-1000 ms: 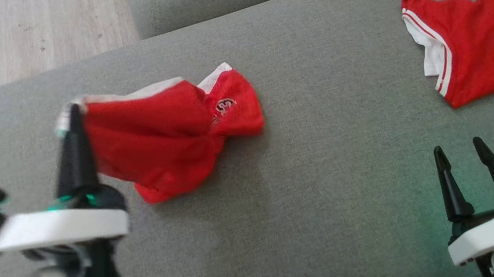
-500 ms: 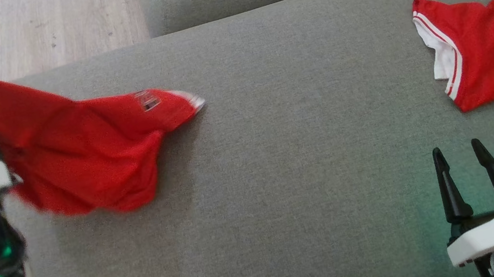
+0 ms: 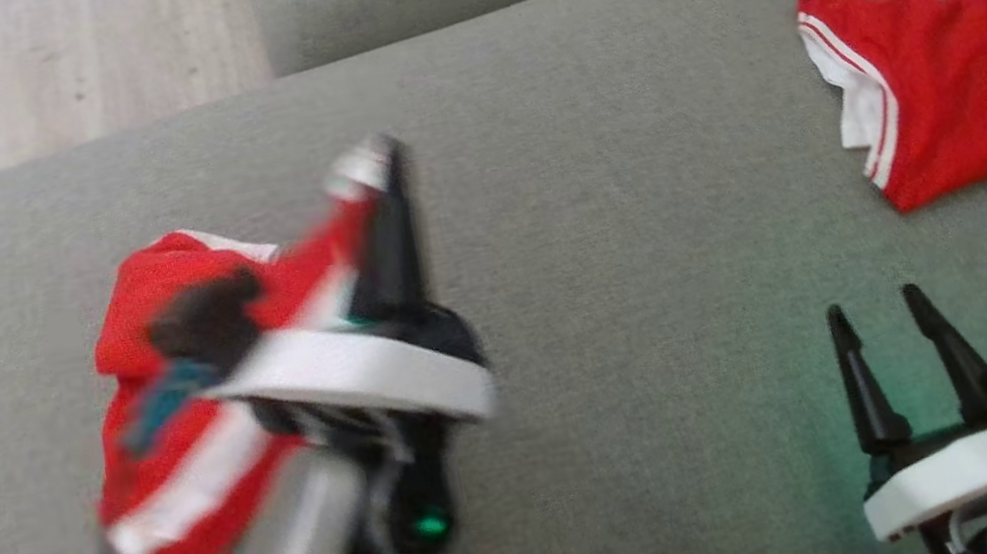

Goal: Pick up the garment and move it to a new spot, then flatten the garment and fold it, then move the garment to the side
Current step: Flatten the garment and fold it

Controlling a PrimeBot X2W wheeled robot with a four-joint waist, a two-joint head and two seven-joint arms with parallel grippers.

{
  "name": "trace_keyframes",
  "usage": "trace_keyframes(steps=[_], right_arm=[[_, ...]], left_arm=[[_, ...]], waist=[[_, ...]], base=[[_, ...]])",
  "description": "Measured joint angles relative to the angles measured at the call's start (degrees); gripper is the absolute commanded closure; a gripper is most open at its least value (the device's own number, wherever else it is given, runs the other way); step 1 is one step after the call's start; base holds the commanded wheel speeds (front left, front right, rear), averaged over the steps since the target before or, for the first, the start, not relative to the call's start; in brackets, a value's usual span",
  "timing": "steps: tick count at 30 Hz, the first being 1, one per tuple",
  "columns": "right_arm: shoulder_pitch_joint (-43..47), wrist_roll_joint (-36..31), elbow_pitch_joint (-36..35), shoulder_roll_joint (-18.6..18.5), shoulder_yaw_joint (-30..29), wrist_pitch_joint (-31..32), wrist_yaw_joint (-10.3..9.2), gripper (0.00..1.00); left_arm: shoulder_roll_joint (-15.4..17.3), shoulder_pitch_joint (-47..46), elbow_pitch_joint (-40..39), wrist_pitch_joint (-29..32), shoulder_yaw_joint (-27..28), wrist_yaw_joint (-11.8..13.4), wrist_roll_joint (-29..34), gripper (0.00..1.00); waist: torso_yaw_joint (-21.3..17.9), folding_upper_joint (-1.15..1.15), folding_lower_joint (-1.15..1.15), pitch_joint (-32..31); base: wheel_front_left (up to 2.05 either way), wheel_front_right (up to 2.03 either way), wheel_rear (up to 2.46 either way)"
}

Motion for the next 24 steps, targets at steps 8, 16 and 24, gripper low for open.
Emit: trace_keyframes(steps=[8,16,24], right_arm=[[-3.8,0.5,0.3,0.0,2.7,0.0,0.0,0.0],[-3.9,1.0,0.6,0.0,2.5,0.0,0.0,0.0],[-3.9,1.0,0.6,0.0,1.3,0.0,0.0,0.0]], left_arm=[[-0.9,-4.2,17.4,-6.3,-18.5,-0.7,-1.2,1.0],[-0.9,-10.7,21.3,-10.0,-30.5,-3.1,-11.9,0.0],[-0.8,-11.7,18.2,-9.5,-36.1,-5.7,-21.1,0.0]], waist=[[-6.3,0.0,0.0,2.7],[-11.4,0.0,0.0,4.9],[-9.6,0.0,0.0,4.8]], base=[[0.0,0.0,0.0],[0.0,0.0,0.0],[0.0,0.0,0.0]])
